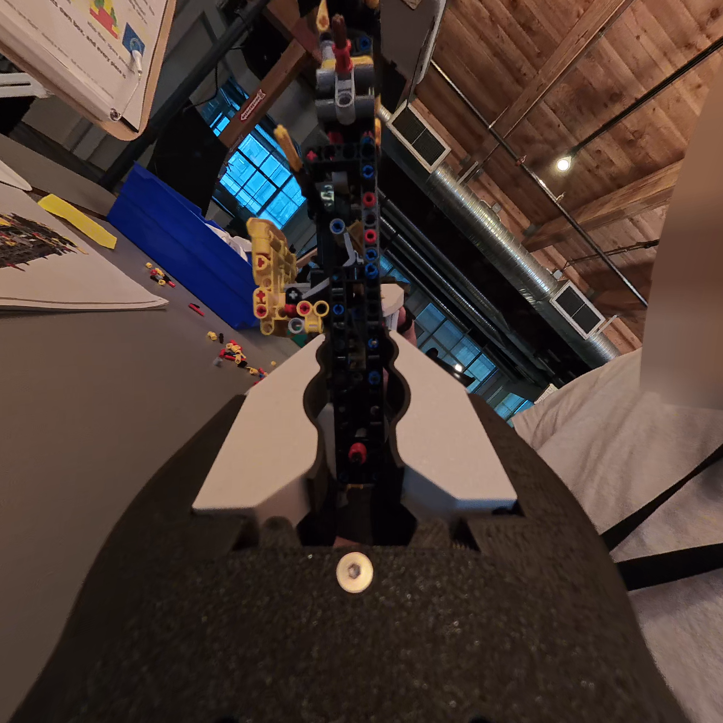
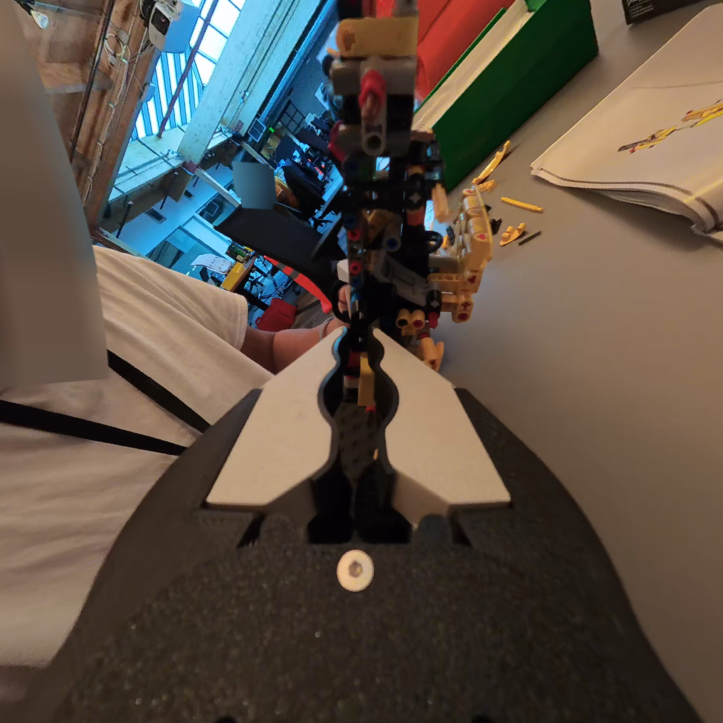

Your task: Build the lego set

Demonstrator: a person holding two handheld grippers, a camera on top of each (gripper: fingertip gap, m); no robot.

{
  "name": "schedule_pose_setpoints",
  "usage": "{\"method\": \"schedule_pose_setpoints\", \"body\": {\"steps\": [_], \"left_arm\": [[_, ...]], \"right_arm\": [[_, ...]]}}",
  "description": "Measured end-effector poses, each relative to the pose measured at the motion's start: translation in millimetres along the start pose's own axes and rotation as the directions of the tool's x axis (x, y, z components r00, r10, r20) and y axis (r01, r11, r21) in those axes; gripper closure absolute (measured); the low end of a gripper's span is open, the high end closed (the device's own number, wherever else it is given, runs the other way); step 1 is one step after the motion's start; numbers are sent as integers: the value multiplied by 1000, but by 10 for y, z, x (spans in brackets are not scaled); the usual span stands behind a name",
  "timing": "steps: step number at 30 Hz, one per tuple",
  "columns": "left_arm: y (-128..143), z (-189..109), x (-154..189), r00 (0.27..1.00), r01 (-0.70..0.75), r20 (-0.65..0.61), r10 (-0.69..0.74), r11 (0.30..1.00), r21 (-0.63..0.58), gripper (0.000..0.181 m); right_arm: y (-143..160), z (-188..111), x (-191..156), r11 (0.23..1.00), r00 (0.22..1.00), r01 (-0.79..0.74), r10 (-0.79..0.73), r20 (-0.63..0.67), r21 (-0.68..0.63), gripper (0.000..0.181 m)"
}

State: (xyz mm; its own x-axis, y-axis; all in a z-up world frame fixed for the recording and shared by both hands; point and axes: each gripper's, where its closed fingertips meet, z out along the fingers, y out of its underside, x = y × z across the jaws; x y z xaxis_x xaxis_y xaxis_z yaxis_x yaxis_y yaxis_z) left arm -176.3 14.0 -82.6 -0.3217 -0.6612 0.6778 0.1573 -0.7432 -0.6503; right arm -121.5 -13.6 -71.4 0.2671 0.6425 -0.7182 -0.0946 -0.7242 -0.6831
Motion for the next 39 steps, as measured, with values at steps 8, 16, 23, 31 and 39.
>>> {"method": "schedule_pose_setpoints", "body": {"steps": [8, 16, 23, 31, 39], "left_arm": [[11, -10, -41, 1000, 21, 18, -21, 1000, 2, 157], [25, -9, -47, 999, 24, 25, -23, 1000, -4, 157], [112, 31, -23, 999, -32, 40, 34, 998, -47, 157], [162, 43, -35, 999, -2, 35, 4, 998, -65, 157], [201, 51, -70, 997, -20, 66, 26, 996, -90, 157]], "right_arm": [[28, 47, 37, 999, 998, 26, -28, -52, -28, 175], [17, 51, 46, 999, 998, 25, -27, -60, -29, 175], [24, 7, 31, 1000, 999, -5, 3, -47, -29, 175], [66, -9, 40, 997, 997, 12, -18, -72, -72, 175], [91, -24, 96, 997, 997, -38, 33, -69, -63, 175]]}}
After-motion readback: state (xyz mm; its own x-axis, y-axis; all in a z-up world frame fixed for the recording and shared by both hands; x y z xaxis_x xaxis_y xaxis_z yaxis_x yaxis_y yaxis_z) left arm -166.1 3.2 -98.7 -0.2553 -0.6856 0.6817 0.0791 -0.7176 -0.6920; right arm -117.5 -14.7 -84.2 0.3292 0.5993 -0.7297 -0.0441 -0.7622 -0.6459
